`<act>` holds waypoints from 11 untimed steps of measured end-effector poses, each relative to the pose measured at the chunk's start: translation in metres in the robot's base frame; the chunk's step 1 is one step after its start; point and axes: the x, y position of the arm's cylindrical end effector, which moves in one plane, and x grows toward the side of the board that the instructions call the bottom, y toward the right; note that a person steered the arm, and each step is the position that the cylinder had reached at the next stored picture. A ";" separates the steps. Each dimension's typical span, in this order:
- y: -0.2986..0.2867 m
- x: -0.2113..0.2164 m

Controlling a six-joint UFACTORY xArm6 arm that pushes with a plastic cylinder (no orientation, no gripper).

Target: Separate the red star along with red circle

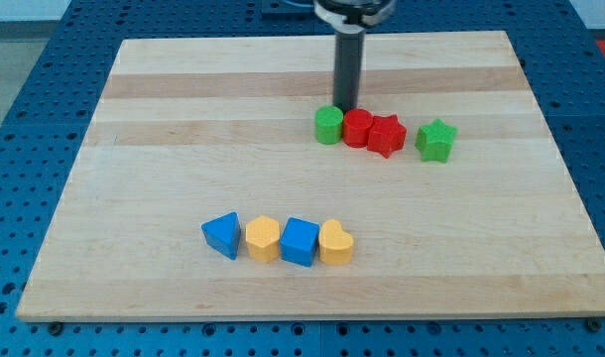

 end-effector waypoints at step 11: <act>0.056 0.021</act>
